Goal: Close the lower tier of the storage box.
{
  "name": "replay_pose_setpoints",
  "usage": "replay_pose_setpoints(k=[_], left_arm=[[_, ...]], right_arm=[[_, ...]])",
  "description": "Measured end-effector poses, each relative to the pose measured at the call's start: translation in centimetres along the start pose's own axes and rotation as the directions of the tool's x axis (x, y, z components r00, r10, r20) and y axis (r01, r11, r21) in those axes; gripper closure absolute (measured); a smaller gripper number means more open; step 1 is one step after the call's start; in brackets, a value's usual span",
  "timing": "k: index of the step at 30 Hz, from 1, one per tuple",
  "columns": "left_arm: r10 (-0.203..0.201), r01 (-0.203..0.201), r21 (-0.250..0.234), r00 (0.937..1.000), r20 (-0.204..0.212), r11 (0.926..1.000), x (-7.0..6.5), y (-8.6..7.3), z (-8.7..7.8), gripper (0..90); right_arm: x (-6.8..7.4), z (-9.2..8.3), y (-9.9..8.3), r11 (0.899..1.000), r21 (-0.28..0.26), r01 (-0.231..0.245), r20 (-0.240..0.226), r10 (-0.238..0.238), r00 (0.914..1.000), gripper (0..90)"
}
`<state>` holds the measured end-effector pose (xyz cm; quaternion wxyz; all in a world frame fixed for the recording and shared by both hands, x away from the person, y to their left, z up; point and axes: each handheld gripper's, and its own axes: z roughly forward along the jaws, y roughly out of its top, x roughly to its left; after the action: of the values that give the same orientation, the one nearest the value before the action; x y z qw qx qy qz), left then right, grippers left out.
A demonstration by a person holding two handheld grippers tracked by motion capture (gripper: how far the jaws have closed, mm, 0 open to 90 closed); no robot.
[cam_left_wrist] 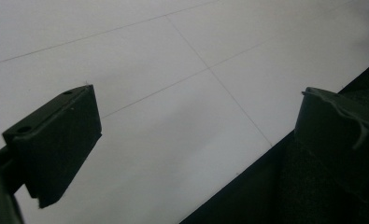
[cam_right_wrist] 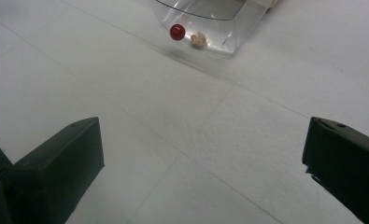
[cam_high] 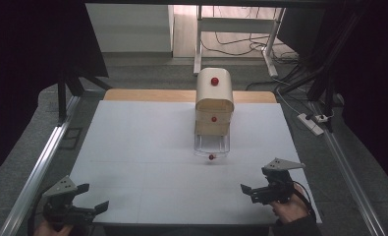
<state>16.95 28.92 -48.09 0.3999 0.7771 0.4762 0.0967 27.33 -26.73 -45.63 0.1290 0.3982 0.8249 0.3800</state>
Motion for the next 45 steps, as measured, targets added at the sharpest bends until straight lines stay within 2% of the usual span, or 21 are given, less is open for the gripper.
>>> replay_pose_setpoints(k=[6,12,17,22,35,45], left_arm=[[0.000,0.000,0.000,1.0000,0.000,1.0000,0.0,0.0,0.0,0.9],[0.000,0.000,0.001,1.0000,0.000,1.0000,0.0,0.0,0.0,0.9],[-0.001,0.001,0.001,1.0000,0.000,1.0000,0.0,0.0,0.0,0.8],[0.000,0.000,0.002,1.0000,0.000,1.0000,0.0,0.0,0.0,0.9],[0.001,-0.001,0.003,1.0000,0.000,1.0000,0.0,0.0,0.0,0.8],[0.000,0.000,0.003,1.0000,0.000,1.0000,0.0,0.0,0.0,0.9]], right_arm=[[0.1,0.8,0.1,1.000,0.023,0.012,0.006,-0.012,0.9999,0.0],[0.1,1.4,0.3,0.999,0.040,0.002,0.005,-0.002,1.0000,0.0],[0.1,1.9,0.7,0.999,0.032,-0.014,0.015,0.013,0.9998,0.0],[0.1,2.2,1.1,1.000,0.020,-0.022,0.006,0.022,0.9997,0.0],[0.4,3.2,2.1,0.999,0.036,0.015,-0.014,-0.014,0.9998,0.0],[0.5,4.3,2.7,0.997,0.062,0.039,-0.003,-0.039,0.9992,0.0]])
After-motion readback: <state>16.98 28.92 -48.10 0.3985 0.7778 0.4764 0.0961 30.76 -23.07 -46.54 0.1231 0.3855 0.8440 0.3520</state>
